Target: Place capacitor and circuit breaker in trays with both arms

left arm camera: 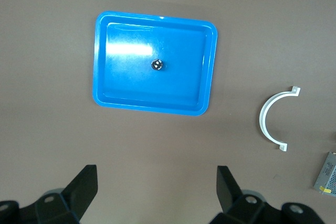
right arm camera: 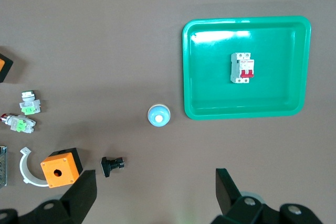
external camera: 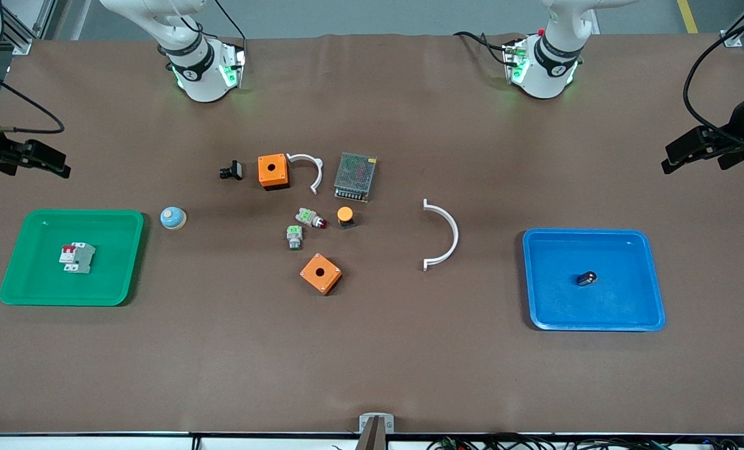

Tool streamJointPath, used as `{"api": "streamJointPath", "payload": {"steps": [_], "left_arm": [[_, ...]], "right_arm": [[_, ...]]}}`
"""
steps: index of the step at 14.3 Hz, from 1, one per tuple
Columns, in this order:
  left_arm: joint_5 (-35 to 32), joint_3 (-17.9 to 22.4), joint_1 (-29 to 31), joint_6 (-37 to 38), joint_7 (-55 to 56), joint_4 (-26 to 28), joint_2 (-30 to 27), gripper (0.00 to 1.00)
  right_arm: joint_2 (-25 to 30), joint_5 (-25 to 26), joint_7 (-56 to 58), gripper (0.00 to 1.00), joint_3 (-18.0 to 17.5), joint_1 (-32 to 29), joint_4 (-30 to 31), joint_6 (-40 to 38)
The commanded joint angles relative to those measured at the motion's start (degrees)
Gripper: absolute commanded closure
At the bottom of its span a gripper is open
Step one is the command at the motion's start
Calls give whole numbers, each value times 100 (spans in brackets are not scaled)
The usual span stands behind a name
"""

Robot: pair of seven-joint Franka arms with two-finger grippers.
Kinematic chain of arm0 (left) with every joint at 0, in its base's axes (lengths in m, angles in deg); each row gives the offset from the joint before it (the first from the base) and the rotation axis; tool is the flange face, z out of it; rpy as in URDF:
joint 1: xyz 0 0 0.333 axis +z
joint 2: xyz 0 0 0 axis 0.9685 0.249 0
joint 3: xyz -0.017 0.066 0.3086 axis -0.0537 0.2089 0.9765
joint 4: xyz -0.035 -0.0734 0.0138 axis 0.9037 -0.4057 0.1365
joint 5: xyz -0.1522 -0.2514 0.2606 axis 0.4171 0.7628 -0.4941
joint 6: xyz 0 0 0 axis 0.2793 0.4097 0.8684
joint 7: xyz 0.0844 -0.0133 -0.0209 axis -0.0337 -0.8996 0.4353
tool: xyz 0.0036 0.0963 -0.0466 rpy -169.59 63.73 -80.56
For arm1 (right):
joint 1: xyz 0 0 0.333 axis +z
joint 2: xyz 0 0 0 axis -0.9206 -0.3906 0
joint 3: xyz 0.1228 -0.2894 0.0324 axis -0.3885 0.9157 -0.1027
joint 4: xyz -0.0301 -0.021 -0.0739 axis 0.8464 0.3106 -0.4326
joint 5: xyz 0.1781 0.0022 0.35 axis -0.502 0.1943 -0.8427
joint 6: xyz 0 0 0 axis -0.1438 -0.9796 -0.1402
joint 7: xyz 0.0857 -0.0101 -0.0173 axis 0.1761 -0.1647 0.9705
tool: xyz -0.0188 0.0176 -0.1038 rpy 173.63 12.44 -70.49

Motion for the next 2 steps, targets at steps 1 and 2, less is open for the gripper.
{"api": "streamJointPath", "payload": {"steps": [1,2], "left_arm": [[54,-16,32,112,-120,-153,54,0],[54,-25,32,112,-120,-153,54,0]], "right_arm": [[257,-87,1,0,-43,-18,222,91],[309,-87,1,0,-43,-18,222,91]]}}
